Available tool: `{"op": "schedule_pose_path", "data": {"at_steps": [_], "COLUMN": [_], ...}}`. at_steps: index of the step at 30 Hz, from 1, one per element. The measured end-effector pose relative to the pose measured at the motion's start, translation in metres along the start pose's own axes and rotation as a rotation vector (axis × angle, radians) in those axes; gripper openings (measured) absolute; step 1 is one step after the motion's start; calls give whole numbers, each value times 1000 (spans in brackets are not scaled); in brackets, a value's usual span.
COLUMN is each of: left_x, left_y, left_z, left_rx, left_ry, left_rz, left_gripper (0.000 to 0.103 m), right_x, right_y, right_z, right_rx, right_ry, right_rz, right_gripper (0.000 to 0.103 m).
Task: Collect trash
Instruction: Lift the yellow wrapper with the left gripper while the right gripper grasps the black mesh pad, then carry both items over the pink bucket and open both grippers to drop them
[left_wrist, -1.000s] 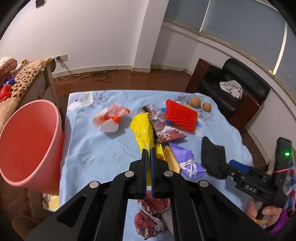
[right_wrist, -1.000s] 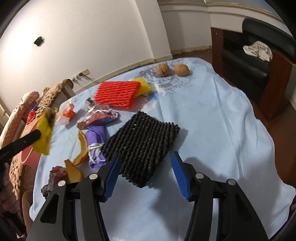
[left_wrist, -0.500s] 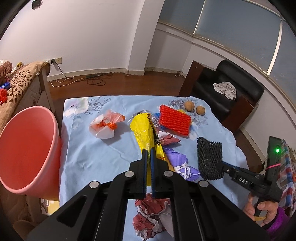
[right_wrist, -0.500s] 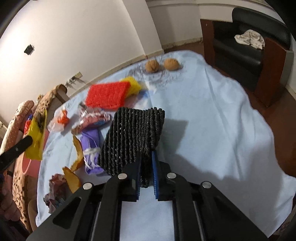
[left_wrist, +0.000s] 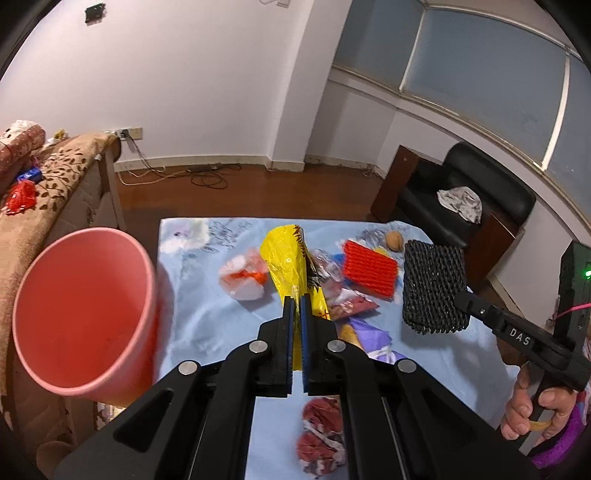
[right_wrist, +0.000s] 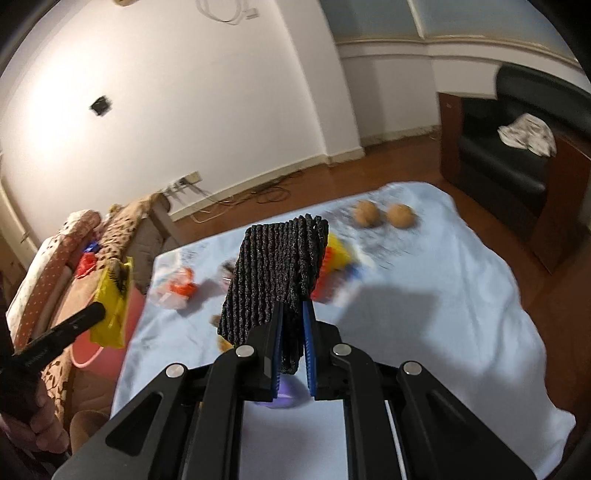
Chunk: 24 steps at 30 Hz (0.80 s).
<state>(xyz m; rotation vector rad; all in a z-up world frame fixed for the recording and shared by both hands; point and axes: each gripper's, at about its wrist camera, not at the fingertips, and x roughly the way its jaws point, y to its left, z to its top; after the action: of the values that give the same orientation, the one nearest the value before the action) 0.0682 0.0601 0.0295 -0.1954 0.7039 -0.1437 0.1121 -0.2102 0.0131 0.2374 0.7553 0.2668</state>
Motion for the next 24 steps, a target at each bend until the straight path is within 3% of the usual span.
{"op": "schedule_pose_path", "data": {"at_steps": [16,24], "left_x": [-29,-37], "left_y": [90,135], "left_z": [2,-7], "left_rx": [-142,-212], "left_ry": [-64,-57], "left_rz": [208,303], "left_gripper": [3,3], "right_x": [56,89], "right_y": [166,240], "right_z": [24,16], "right_rx": [-271,-382], "right_ry": [51,76], "right_rz": [231,267], "right_gripper": [10,10]}}
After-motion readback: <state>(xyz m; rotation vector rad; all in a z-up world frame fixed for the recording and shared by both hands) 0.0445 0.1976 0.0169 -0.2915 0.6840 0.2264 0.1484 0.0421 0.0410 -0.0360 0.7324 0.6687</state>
